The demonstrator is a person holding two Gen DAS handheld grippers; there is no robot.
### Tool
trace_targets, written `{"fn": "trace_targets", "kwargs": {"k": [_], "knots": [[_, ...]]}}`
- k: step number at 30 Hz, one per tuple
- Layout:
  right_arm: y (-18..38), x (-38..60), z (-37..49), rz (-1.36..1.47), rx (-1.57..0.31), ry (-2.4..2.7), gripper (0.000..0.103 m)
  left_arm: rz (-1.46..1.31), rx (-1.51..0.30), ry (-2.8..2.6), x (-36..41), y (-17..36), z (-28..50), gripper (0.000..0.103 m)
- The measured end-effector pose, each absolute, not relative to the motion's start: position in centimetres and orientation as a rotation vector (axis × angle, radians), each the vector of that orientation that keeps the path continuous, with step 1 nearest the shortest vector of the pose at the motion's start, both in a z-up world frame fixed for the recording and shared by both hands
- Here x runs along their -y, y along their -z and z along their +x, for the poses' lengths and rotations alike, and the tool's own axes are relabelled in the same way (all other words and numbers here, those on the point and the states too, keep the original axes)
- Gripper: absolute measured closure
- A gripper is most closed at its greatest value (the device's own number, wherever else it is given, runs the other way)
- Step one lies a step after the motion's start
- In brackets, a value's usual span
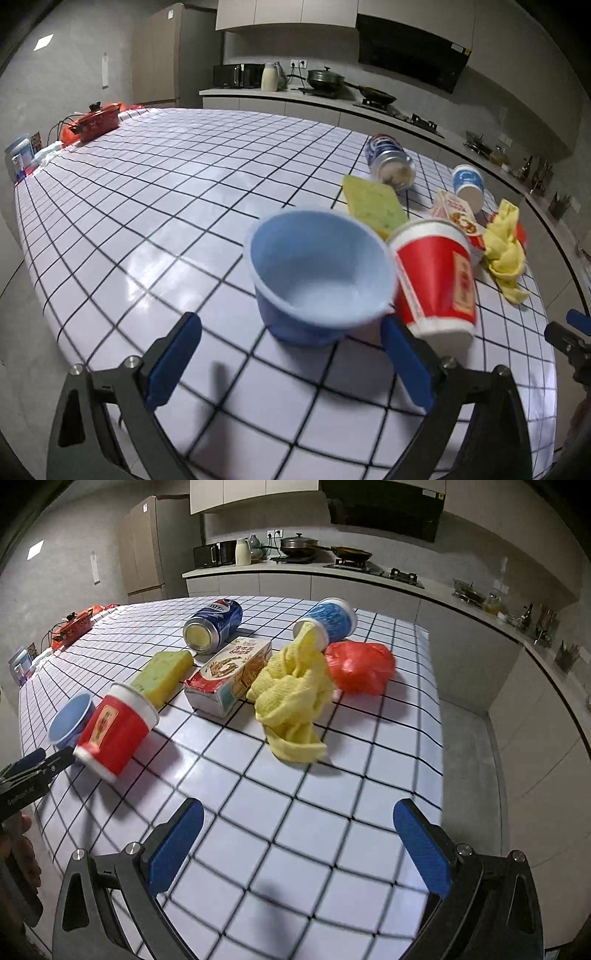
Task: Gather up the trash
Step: 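Grasp the blue bowl with left tool while right tool grasps yellow glove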
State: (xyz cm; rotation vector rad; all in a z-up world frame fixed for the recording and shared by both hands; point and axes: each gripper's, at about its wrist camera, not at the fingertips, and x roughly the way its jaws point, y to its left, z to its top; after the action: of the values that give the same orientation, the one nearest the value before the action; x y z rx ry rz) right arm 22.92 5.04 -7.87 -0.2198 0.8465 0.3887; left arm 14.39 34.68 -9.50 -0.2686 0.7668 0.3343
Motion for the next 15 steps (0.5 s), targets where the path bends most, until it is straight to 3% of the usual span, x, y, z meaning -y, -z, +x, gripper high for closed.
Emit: {"fn": "trace_targets", "kwargs": {"k": [9, 15], "knots": [[8.8, -7.4, 28.9, -0.205, -0.882, -0.381, 0.003, -0.266, -0.793, -0.307, -36.5, 9.7, 17.5, 0.008], [9.7, -8.8, 31.8, -0.210, -0.916, -0.399, 0.023, -0.273, -0.814, -0.295, -37.3, 9.9, 19.0, 0.009]]}}
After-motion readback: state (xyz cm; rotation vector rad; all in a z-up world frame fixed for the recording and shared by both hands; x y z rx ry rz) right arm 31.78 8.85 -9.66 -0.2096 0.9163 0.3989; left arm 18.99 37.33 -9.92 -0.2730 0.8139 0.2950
